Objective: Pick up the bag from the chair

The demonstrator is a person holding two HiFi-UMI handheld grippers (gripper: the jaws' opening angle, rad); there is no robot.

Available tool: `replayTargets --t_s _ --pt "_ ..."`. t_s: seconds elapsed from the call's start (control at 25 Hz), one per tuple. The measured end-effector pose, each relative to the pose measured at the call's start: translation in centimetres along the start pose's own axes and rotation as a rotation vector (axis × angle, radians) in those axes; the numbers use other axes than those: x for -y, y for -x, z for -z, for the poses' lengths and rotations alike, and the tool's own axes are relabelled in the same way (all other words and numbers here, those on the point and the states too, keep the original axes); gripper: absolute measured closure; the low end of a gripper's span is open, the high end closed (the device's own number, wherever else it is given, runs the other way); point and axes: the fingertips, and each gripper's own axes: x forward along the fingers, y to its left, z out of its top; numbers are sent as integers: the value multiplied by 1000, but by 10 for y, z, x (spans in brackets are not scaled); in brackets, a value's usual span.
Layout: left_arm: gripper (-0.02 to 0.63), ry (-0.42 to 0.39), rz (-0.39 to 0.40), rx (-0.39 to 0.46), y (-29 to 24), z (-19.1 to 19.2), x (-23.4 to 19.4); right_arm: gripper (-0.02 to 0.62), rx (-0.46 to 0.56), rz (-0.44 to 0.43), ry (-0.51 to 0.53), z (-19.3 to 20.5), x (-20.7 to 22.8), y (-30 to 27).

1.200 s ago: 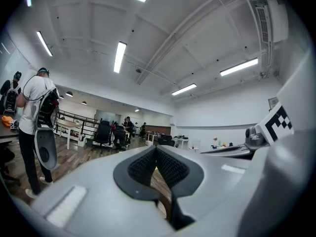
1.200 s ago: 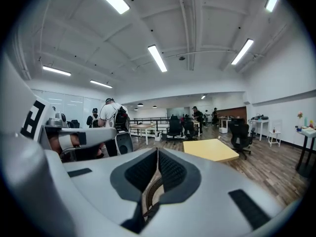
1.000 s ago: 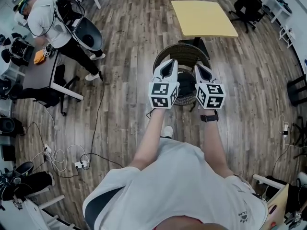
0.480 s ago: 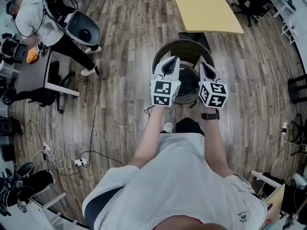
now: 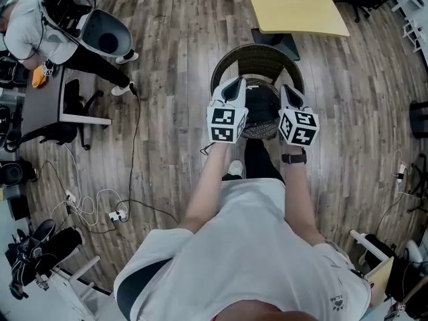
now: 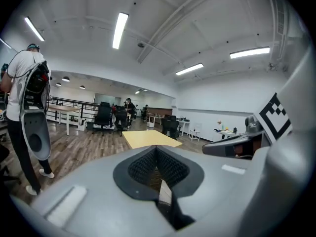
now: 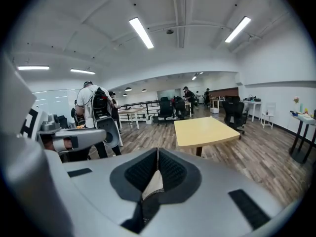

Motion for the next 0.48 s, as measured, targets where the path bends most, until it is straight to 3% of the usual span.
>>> replayTargets --t_s 0.16,0.36,0.48 --pt "595 42 -7 -64 -22 25 -13 583 -46 -1 -22 16 15 -26" --pt "595 160 -52 -8 -38 38 -32 583 -93 -3 -21 35 32 -49" --pt "595 168 -59 -41 -51 54 -38 583 -113 3 -13 47 41 -63"
